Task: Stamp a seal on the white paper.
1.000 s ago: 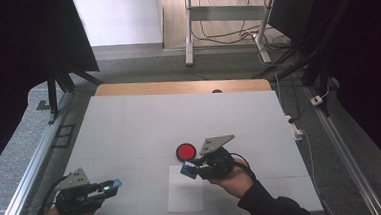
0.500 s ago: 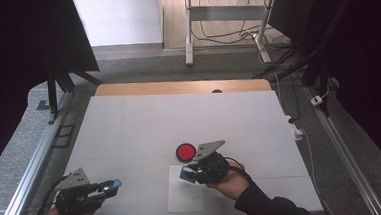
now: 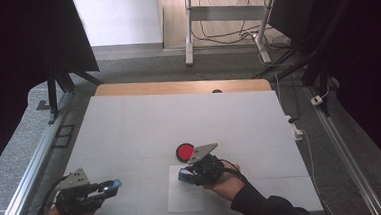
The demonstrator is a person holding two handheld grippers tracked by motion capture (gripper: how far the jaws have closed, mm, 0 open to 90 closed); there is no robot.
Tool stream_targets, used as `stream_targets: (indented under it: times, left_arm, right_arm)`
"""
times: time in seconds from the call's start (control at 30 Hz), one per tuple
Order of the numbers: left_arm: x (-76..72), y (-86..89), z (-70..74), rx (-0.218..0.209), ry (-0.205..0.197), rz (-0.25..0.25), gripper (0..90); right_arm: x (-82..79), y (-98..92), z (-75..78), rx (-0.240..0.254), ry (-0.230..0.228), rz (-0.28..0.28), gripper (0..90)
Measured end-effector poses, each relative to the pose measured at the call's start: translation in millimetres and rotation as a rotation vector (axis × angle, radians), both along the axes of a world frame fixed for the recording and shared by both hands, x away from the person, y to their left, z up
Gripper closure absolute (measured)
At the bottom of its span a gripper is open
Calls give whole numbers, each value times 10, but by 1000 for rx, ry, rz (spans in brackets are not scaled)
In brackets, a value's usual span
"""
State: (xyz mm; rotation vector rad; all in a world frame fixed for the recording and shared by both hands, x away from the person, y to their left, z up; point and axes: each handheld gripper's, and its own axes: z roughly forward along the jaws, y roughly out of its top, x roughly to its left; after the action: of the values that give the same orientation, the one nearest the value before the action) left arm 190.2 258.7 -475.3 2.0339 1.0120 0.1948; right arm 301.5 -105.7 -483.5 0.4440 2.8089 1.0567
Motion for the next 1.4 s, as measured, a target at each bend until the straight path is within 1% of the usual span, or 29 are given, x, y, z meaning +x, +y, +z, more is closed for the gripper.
stream_targets:
  times: [0.13,0.47,0.67,0.77,0.83,1.17,1.4]
  left_arm:
    - [0,0,0,0,0,-1,674]
    - [-1,-2,0,-1,0,-3,673]
    - [0,-2,-1,-1,1,-3,673]
    - [1,-3,-1,1,1,-3,673]
    - [2,-3,-1,1,3,-3,673]
    - [5,-4,-1,2,4,-3,673]
    - [6,-3,-2,2,6,-2,673]
  right_arm:
    - [-2,26,-32,-11,-2,11,709]
    - [7,33,-81,-42,-5,8,710]
    - [3,30,-89,-42,-6,5,711]
    - [-16,33,-91,-47,-19,4,713]
    - [-25,35,-91,-48,-18,-2,713]
    - [-63,44,-103,-50,-49,3,714]
    - [-60,41,-106,-48,-47,1,715]
